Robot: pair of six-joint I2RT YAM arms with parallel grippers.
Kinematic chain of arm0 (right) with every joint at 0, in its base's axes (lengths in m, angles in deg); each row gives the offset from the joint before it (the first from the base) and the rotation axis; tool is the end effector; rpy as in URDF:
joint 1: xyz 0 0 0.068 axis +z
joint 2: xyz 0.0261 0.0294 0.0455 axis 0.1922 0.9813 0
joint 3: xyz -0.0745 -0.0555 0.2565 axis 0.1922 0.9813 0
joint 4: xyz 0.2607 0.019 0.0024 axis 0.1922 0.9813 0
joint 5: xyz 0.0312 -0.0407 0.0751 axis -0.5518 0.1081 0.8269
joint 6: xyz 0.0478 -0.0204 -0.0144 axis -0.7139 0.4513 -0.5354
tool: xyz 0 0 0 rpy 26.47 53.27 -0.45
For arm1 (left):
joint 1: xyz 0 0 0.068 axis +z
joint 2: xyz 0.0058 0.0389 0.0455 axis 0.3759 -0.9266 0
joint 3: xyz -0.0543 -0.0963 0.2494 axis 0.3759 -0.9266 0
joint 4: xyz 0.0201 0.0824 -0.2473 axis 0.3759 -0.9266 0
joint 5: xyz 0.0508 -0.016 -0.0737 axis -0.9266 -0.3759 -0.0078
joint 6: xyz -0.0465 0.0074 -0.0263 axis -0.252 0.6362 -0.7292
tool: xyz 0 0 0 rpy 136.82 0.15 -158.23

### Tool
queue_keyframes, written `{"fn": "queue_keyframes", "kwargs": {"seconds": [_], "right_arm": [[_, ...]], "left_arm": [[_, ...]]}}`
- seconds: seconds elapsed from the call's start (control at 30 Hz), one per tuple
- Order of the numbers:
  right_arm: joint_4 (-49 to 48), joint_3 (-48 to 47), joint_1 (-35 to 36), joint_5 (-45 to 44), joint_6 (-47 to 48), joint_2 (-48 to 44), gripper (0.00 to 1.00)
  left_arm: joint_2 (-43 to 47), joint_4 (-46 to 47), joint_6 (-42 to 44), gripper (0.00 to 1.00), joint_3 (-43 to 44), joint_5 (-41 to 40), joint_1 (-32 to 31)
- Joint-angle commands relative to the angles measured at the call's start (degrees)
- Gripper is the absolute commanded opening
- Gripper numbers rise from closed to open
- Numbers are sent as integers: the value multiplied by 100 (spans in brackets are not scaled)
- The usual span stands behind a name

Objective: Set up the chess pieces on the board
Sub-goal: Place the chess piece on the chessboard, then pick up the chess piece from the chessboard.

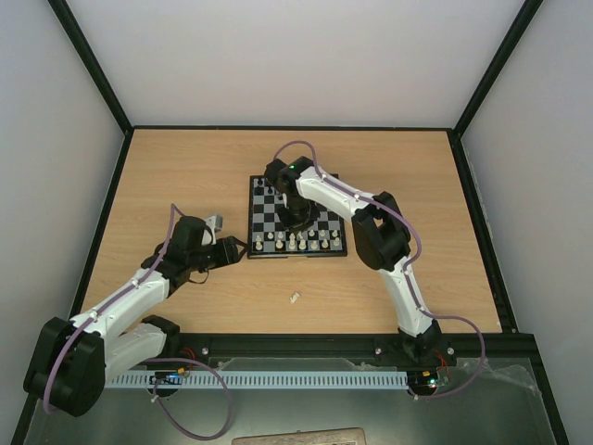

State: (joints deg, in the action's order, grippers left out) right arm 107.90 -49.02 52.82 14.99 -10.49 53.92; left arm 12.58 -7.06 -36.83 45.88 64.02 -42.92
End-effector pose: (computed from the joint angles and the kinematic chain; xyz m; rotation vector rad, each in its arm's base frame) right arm 0.3472 0.3073 0.1884 -0.6198 2.8770 0.0817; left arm 0.1845 -0.0839 0.1847 -0.1099 2.3554 -0.9259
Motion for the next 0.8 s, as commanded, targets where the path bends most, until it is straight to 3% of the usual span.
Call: {"fn": "queue_keyframes", "kwargs": {"seconds": [0.0,0.57,0.77], "right_arm": [[408,-85,-25,-32,13,79,16],[177,392,-18,47,4,-43,19],[152,336,-24,17,34,-24,11]], "left_arm": [[-3,69,50,62,-51,91,53],[-41,105,61,62,-70,105,52],[-43,109,44,62,-70,111,62]]}}
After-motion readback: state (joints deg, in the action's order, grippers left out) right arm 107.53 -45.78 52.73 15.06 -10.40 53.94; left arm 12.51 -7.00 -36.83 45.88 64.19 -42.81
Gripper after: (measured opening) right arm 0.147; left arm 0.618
